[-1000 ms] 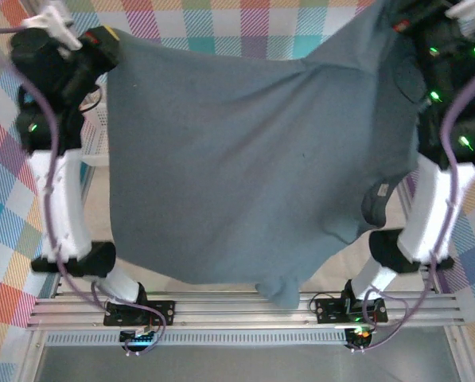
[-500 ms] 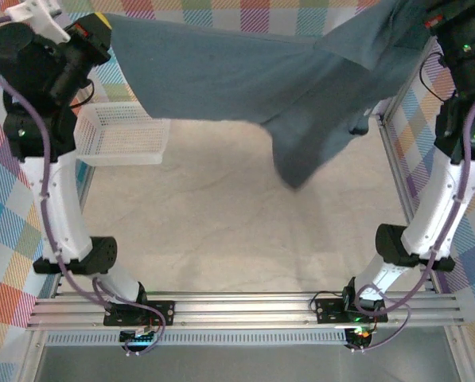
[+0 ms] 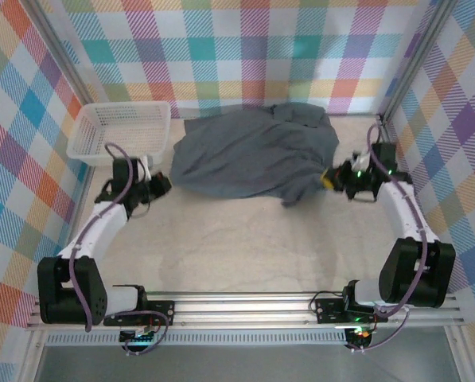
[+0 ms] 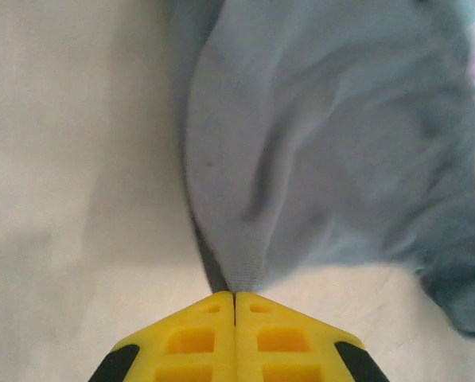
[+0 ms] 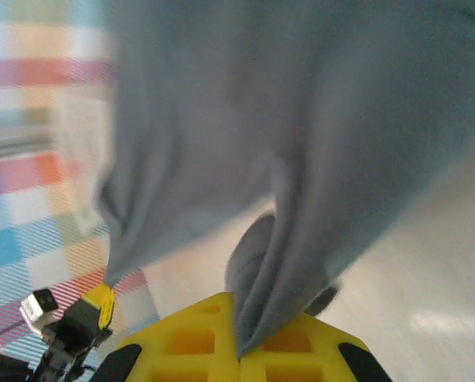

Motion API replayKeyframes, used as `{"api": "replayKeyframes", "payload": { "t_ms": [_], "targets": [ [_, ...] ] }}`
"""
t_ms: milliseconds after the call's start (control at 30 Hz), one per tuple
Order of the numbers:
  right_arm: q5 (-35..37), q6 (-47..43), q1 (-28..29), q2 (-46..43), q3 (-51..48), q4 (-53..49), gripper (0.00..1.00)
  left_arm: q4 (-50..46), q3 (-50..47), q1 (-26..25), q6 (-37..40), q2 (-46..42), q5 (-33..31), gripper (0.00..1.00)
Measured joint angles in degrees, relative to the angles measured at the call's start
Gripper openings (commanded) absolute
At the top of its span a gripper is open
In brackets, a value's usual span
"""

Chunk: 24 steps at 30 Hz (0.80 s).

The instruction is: Fold the inside-out t-shirt

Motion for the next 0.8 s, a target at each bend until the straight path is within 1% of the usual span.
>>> {"api": "replayKeyframes", "payload": {
  "t_ms": [67, 133, 200, 267, 333, 400, 467, 500, 567, 600, 633, 667, 733, 800],
  "targets": [
    [0.3, -0.5, 0.0, -1.4, -2.9, -1.8, 0.0, 0.3, -4.3, -0.5, -1.4, -0.6, 0.0, 0.0],
    [1.9, -0.6, 0.0, -4.2, -3.0, -2.4, 0.0, 0.5, -5.8, -1.0, -2.6, -1.8, -0.7, 0.0],
    [4.9, 0.9, 0.0, -8.1, -3.1, -3.3, 0.0, 0.6, -6.2, -1.6, -3.9, -3.3, -2.1, 0.0],
    [8.4, 4.8, 0.0, -14.0, -5.1, -3.2, 0.0, 0.6, -6.8, -1.9, -5.3, -5.2, -3.8, 0.0],
    [11.3, 9.9, 0.0, -21.4, -9.5, -3.5, 0.0, 0.2, -7.8, -2.1, -6.7, -7.3, -5.7, 0.02],
    [15.0, 15.4, 0.0, -29.9, -14.4, -5.7, 0.06, -1.4, -8.7, -2.1, -7.9, -9.6, -7.8, 0.05],
    [19.4, 20.6, 0.0, -40.6, -18.9, -10.6, 0.09, -3.8, -9.6, -2.1, -8.8, -12.3, -10.5, 0.14],
    [21.4, 22.4, 0.0, -45.3, -20.0, -13.0, 0.14, -5.0, -10.0, -2.1, -9.3, -13.8, -11.7, 0.19],
    [25.4, 26.1, 0.0, -55.7, -21.3, -17.9, 0.39, -7.5, -11.1, -2.1, -10.0, -17.6, -14.0, 0.35],
    [26.8, 26.9, 0.0, -59.6, -21.3, -19.2, 0.45, -8.7, -11.4, -2.1, -10.3, -19.7, -14.8, 0.41],
    [27.8, 27.5, 0.0, -62.5, -21.2, -19.7, 0.49, -9.9, -11.6, -2.2, -10.8, -22.1, -15.4, 0.47],
    [28.9, 27.7, 0.0, -64.3, -20.8, -20.0, 0.52, -10.4, -11.6, -2.2, -10.9, -24.1, -15.5, 0.51],
    [30.5, 27.1, 0.0, -64.2, -18.8, -20.2, 0.54, -10.3, -11.4, -2.3, -10.9, -27.1, -15.7, 0.55],
    [30.8, 24.7, 0.0, -61.2, -15.6, -18.8, 0.54, -9.9, -10.3, -3.2, -10.9, -27.8, -15.7, 0.55]
  ]
}}
